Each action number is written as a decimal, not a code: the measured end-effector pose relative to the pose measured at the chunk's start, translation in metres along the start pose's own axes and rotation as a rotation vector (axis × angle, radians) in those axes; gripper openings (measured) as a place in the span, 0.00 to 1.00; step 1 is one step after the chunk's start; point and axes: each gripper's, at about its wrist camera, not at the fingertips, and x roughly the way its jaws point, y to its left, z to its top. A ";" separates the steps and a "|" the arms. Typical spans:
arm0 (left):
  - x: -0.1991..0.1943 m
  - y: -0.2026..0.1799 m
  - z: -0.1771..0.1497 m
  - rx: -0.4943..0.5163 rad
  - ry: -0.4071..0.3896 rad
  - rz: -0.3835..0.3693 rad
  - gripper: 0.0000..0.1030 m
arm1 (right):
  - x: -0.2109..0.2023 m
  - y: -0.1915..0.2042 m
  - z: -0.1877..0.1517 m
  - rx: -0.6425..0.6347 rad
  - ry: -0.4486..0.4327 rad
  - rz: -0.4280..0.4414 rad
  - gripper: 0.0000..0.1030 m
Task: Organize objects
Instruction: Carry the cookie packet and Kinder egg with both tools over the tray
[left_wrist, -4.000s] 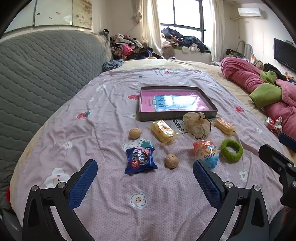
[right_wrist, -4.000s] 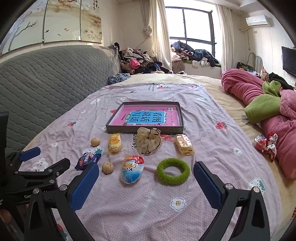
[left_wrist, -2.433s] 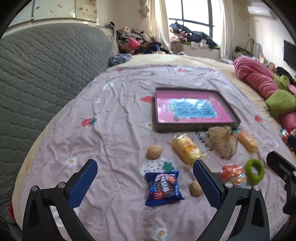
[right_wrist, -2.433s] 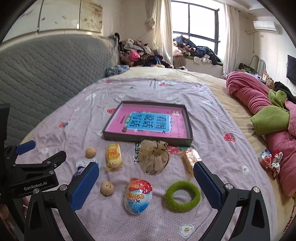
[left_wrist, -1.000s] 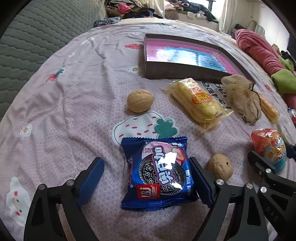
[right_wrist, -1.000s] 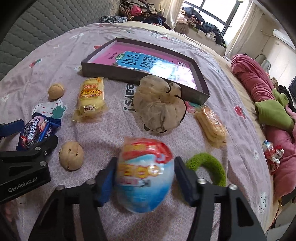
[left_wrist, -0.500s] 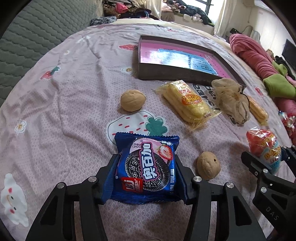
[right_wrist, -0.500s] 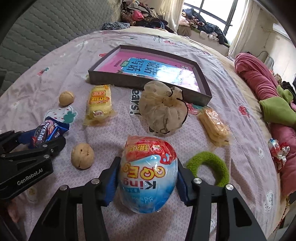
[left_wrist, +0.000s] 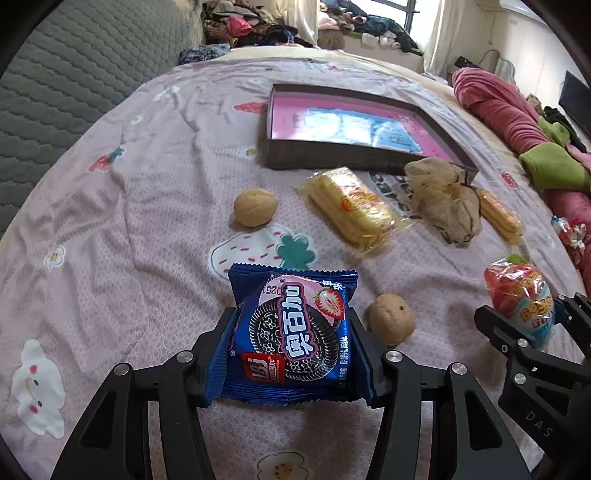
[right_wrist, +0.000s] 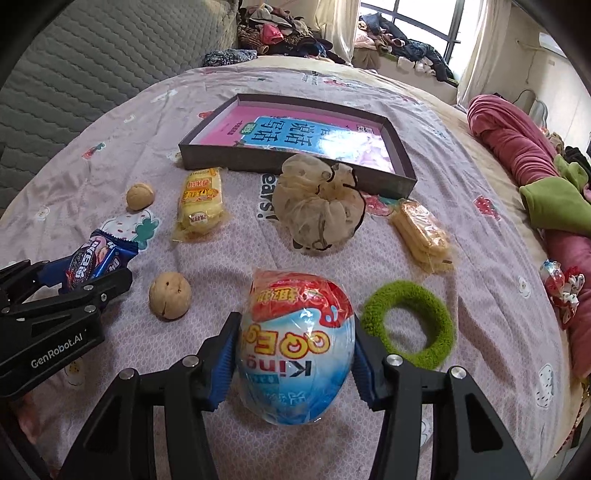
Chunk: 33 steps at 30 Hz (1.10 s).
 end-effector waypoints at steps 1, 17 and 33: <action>-0.002 -0.001 0.001 0.001 -0.004 0.002 0.56 | -0.002 -0.001 0.001 0.002 -0.005 0.003 0.52; -0.017 -0.008 0.028 0.017 -0.074 -0.007 0.56 | -0.016 -0.014 0.026 0.020 -0.074 0.021 0.52; -0.026 -0.011 0.081 0.027 -0.154 0.006 0.56 | -0.015 -0.035 0.067 0.032 -0.136 0.009 0.52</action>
